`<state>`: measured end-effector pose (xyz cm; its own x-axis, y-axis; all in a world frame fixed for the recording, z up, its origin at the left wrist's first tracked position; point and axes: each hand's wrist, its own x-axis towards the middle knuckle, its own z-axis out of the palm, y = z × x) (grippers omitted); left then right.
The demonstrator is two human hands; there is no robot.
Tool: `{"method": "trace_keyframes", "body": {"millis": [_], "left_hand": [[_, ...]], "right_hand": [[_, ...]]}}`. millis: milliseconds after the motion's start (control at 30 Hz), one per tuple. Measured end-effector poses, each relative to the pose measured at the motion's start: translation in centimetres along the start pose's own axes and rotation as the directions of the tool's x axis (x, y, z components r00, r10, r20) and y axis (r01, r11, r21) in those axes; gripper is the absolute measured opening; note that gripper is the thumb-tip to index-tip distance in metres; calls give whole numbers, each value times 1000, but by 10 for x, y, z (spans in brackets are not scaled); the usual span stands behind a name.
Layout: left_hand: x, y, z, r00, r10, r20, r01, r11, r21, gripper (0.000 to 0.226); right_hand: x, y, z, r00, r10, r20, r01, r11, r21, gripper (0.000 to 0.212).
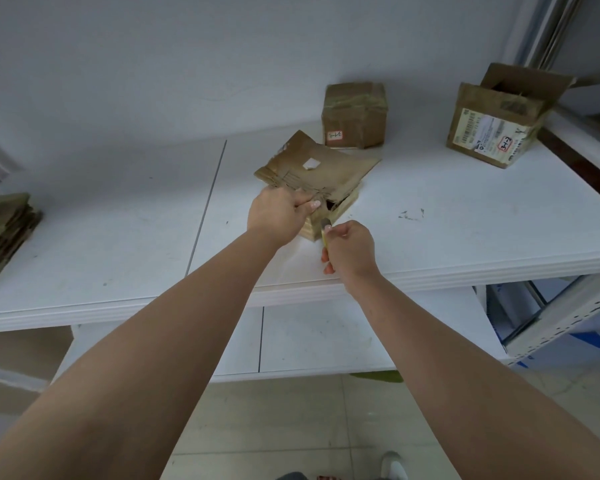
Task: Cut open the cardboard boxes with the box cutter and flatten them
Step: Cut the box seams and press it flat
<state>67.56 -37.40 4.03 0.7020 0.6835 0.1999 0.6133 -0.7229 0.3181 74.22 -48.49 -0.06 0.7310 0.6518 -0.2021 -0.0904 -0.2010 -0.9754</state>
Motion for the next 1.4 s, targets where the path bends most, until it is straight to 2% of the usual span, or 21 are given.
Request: {"method": "trace_keyframes", "body": {"millis": [200,367,433,533,600,667,800,867,933,1033,1133,1233,1400], "left_hand": [[0,0,-3,999,-28,19,28,999,28,34],[-2,2,-12,997,-22,78,21,1000,19,32],[-4,0,-19,992,13,124,-12,1000,-6,30],[-14,-8,-25,981,62,185,-41,993,-115,28],[-25,-16,-23,987,80,138,-54,982,-181,27],[-36,-21,-14,997,64,51,-52,978,-201,25],[-47,-18,13,984,-146,-105,129,981,-146,60],[-47,-12,24,952,-220,-214,174,961,-215,58],[-46,-8,30,916,-281,-286,192,934,-303,44],[-47,-8,33,914,-280,-294,160,914,-374,38],[-50,-9,27,933,-235,-271,128,923,-362,48],[-51,-10,17,947,-214,-239,125,932,-340,56],[-56,-13,8,966,-148,-213,78,949,-306,48]], "right_hand": [[-6,0,4,1000,0,26,0,1000,-10,17],[-11,2,-15,985,-36,169,55,992,-114,19],[-9,5,-26,991,-46,124,62,989,-134,14],[1,10,-42,998,-56,-26,54,996,-71,8],[9,9,-48,984,-143,-105,123,977,-174,6],[14,5,-50,972,-201,-124,168,958,-234,15],[17,-2,-42,968,-215,-127,175,947,-269,33],[17,-1,-41,963,-238,-127,195,939,-285,42],[17,1,-43,952,-285,-108,240,920,-311,54],[21,-1,-48,940,-337,-52,305,899,-315,62],[30,-2,-48,931,-365,17,351,883,-311,56],[38,1,-48,929,-370,35,359,871,-334,54],[41,-4,-49,928,-371,45,362,863,-351,56]]}}
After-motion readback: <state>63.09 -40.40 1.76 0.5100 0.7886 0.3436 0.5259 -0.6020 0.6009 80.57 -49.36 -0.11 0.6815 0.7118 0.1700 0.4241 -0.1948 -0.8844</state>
